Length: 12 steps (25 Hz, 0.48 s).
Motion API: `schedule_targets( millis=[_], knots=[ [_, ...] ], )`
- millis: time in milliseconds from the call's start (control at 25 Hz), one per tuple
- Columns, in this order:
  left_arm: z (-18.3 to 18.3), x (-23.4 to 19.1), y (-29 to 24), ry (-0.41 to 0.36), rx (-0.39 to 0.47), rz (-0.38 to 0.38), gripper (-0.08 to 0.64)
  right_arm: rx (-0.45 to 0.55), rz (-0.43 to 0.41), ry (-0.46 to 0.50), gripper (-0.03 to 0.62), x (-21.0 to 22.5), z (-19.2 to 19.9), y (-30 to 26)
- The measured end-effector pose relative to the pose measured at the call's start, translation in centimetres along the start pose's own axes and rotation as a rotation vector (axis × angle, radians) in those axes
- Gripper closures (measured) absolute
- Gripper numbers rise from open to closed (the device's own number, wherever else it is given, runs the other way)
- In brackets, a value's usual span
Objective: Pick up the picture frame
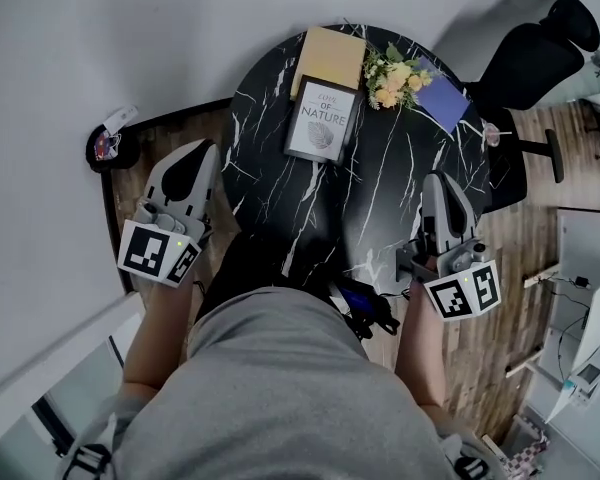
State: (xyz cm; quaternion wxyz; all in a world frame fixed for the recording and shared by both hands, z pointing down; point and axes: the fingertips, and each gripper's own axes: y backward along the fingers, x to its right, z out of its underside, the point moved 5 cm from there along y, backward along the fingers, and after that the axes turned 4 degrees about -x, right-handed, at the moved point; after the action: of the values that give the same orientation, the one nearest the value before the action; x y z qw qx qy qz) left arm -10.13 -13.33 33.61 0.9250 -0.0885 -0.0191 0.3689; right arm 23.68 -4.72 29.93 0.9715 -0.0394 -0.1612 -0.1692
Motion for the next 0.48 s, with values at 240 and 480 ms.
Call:
schedule_targets(
  millis=[240, 480],
  knots=[
    [-0.3, -1.1, -1.0, 0.005, -0.006, 0.044, 0.554, 0.004, 0.042, -0.006, 0.566, -0.7, -0.1, -0.5],
    [-0.6, -2.0, -1.6, 0.015, 0.009, 0.079, 0.554, -0.006, 0.059, -0.001, 0.566, -2.1, -0.1, -1.0]
  ],
)
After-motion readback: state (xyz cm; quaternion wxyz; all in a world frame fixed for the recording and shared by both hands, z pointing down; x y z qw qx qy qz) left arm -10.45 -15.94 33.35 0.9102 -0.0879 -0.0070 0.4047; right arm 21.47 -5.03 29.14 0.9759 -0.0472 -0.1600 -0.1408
